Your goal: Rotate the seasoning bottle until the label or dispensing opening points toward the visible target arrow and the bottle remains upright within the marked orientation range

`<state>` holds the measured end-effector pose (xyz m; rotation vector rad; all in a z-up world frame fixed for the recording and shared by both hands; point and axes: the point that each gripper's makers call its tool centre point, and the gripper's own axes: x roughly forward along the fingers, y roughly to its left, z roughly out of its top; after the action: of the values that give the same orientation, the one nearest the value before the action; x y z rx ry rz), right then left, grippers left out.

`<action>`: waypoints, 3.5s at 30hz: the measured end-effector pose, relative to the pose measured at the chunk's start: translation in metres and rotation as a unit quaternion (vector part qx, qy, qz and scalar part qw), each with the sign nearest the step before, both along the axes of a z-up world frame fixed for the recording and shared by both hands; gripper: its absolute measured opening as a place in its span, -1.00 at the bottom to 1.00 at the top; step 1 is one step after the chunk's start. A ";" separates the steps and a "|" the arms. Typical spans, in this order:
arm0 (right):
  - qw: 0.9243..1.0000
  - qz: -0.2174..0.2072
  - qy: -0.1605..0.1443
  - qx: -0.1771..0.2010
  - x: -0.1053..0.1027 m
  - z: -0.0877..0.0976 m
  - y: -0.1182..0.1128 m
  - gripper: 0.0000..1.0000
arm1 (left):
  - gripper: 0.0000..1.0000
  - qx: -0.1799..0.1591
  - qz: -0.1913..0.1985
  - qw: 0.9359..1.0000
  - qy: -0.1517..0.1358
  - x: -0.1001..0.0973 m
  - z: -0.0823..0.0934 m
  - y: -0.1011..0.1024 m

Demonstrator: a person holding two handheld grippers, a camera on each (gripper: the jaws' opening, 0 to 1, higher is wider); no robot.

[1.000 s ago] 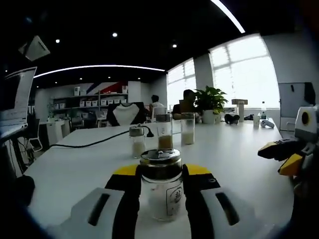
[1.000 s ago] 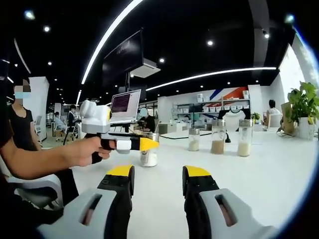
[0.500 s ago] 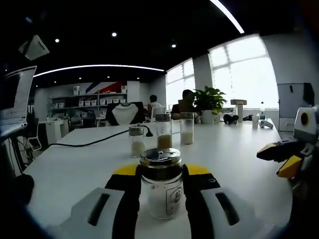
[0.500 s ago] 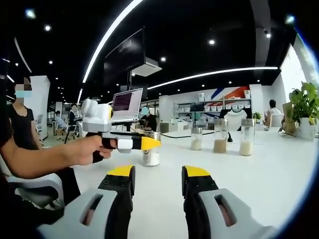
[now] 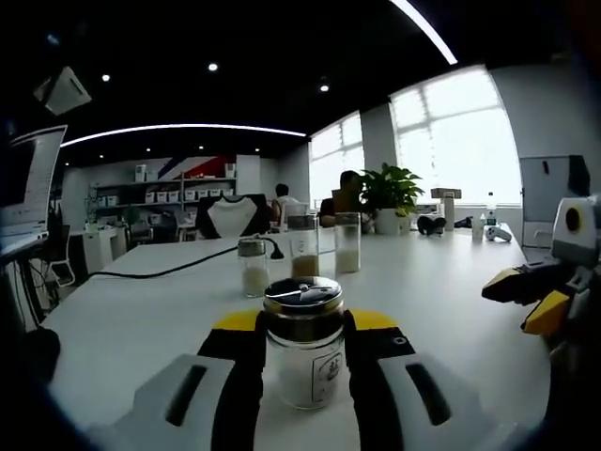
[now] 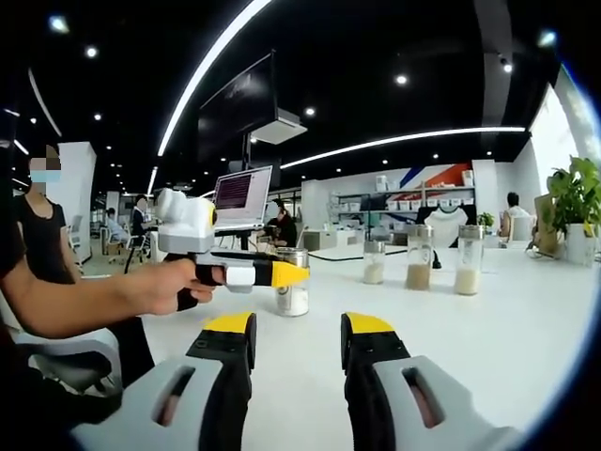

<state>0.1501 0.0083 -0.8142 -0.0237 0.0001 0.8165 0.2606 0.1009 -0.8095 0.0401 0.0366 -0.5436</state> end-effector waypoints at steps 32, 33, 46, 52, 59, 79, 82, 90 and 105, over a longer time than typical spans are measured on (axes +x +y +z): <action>0.999 0.003 0.027 0.035 0.000 0.003 -0.004 -0.33 | -0.30 0.052 -0.063 0.996 0.031 0.009 -0.024 -0.015; 0.999 0.001 0.027 0.036 0.001 0.003 -0.005 -0.34 | -0.30 0.041 -0.062 0.997 0.035 0.008 -0.024 -0.017; 0.998 -0.011 0.029 0.052 0.004 0.004 -0.011 -0.39 | -0.30 0.040 -0.050 0.997 0.046 0.002 -0.029 -0.014; 0.998 -0.012 0.028 0.056 0.004 0.005 -0.013 -0.40 | -0.32 0.038 -0.052 0.997 0.046 -0.001 -0.026 -0.014; 0.998 -0.015 0.031 0.058 0.005 0.005 -0.015 -0.40 | -0.33 0.034 -0.055 0.997 0.047 -0.002 -0.024 -0.016; 0.998 -0.010 0.036 0.052 0.003 0.000 -0.009 -0.40 | -0.33 0.040 -0.059 0.996 0.051 0.000 -0.023 -0.013; 0.998 -0.009 0.039 0.053 0.003 -0.001 -0.007 -0.40 | -0.32 0.038 -0.065 0.996 0.047 0.000 -0.023 -0.013; 0.998 -0.007 0.042 0.052 0.003 -0.003 -0.005 -0.40 | -0.20 0.043 -0.070 0.996 0.045 -0.007 -0.024 -0.017; 0.998 -0.009 0.038 0.052 0.003 0.000 -0.007 -0.41 | -0.33 0.050 -0.060 0.996 0.043 -0.004 -0.024 -0.012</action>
<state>0.1529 0.0013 -0.8139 0.1053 0.0299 0.7973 0.2569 0.0892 -0.8338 0.1167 0.1461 -0.6630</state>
